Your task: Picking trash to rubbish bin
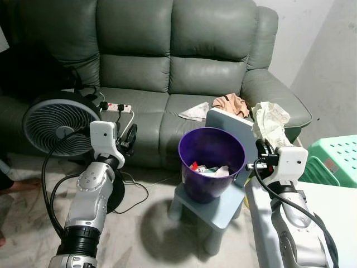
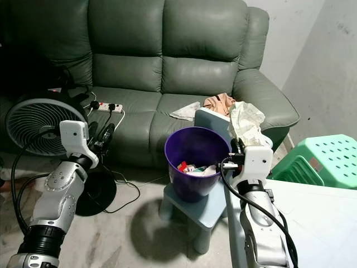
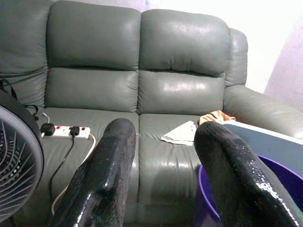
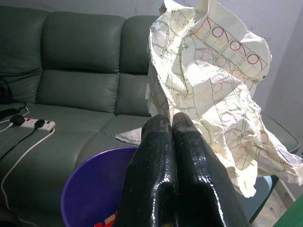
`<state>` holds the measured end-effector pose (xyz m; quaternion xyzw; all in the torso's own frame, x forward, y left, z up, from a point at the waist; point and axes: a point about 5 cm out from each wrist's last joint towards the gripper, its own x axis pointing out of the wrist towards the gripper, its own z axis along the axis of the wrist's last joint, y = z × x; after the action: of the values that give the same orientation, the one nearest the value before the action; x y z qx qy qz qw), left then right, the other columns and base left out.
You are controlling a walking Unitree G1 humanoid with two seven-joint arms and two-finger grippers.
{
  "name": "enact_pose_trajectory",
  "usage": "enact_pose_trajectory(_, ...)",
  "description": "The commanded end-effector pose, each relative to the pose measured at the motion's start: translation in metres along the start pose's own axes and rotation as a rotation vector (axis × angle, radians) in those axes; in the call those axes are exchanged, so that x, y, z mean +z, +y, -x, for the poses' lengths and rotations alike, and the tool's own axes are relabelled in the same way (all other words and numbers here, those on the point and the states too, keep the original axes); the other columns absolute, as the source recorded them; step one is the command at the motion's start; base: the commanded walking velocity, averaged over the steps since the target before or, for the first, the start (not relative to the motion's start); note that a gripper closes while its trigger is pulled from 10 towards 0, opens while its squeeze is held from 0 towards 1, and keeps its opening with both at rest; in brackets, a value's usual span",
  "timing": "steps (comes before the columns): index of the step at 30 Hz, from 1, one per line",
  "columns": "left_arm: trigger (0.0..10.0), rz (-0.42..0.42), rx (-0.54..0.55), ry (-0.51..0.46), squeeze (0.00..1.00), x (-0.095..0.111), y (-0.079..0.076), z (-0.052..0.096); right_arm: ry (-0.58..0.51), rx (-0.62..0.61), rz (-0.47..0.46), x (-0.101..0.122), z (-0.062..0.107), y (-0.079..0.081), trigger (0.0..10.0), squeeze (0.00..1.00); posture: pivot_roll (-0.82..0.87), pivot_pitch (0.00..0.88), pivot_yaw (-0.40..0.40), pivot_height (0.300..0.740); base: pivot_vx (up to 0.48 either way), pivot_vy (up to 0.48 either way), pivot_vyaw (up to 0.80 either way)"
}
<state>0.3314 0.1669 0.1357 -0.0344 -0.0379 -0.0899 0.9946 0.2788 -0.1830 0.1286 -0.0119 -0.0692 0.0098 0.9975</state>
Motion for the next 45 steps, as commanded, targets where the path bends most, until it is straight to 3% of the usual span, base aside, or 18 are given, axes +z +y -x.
enact_pose_trajectory(1, 10.0, -0.006, -0.002, -0.012, 0.00, 0.0058, 0.0005, -0.0021, -0.012, 0.008, -0.005, 0.0040, -0.0002, 0.0009, 10.0, 0.00, -0.04, 0.000, -0.048, 0.740, 0.259, 0.000, 0.00)
enact_pose_trajectory(14, 10.0, 0.010, -0.007, -0.011, 0.00, 0.0060, 0.0009, -0.0031, -0.012, 0.005, -0.008, 0.0035, 0.0000, 0.0012, 10.0, 0.00, -0.04, 0.000, -0.045, 0.740, 0.319, 0.117, 0.00)
enact_pose_trajectory(25, 10.0, 0.003, -0.004, -0.015, 0.00, 0.0072, 0.0013, -0.0034, -0.011, 0.002, -0.009, 0.0036, 0.0008, 0.0010, 10.0, 0.00, -0.05, 0.000, -0.044, 0.740, 0.000, 0.368, 0.00)
enact_pose_trajectory(27, 10.0, -0.038, 0.014, 0.006, 0.00, 0.0055, 0.0015, -0.0042, -0.011, 0.003, -0.010, 0.0036, 0.0009, 0.0011, 10.0, 0.00, -0.05, 0.000, -0.043, 0.740, 0.131, 0.000, 0.00)
enact_pose_trajectory(34, 10.0, -0.003, 0.007, -0.020, 0.00, 0.0079, 0.0006, -0.0031, -0.011, 0.006, -0.011, 0.0037, 0.0010, 0.0012, 10.0, 0.00, -0.04, 0.000, -0.043, 0.740, 0.000, 0.000, 0.00)
enact_pose_trajectory(45, 10.0, -0.021, 0.016, -0.026, 0.00, 0.0084, 0.0014, -0.0022, -0.006, 0.012, -0.006, 0.0041, 0.0003, 0.0009, 10.0, 0.00, -0.04, 0.000, -0.050, 0.740, 0.000, 0.000, 0.00)
